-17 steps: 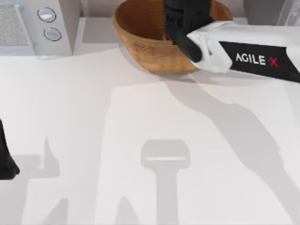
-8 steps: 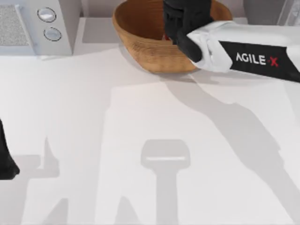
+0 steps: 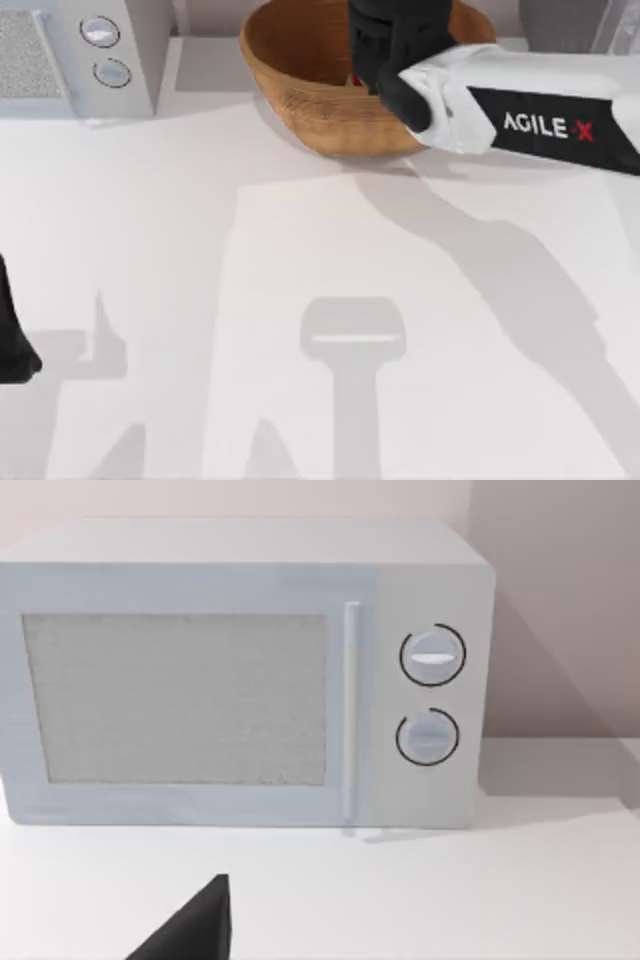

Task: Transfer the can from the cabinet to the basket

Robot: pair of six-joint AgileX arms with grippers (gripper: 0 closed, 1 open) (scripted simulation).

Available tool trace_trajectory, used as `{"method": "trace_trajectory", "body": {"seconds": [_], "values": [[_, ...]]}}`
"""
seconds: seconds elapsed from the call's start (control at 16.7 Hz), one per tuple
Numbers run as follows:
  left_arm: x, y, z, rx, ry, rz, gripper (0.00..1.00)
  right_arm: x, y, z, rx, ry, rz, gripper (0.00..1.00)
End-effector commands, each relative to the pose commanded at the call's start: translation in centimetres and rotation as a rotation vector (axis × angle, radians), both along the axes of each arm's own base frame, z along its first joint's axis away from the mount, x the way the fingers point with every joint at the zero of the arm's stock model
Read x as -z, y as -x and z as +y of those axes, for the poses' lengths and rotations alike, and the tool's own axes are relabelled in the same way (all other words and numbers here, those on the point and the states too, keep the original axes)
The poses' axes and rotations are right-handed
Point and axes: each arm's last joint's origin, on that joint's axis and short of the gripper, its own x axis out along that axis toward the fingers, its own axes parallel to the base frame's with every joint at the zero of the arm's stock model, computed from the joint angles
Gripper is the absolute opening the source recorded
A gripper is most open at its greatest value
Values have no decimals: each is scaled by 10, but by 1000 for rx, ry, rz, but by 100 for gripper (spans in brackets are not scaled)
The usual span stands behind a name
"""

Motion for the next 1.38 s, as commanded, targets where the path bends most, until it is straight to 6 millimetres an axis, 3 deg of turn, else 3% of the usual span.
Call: {"method": "trace_trajectory", "body": {"seconds": [0.72,0.84,0.96,1.14,1.38], "values": [[0,0,0,0,0,0,100,0,1,1,-2,0,0,100],[0,0,0,0,0,0,100,-8,3,-5,-4,-1,-3,100],[0,0,0,0,0,0,100,-25,9,-21,-7,-2,-7,100],[0,0,0,0,0,0,100,-60,32,-61,-8,2,-9,100],[0,0,0,0,0,0,100,-110,101,-138,-3,4,-22,100]]}}
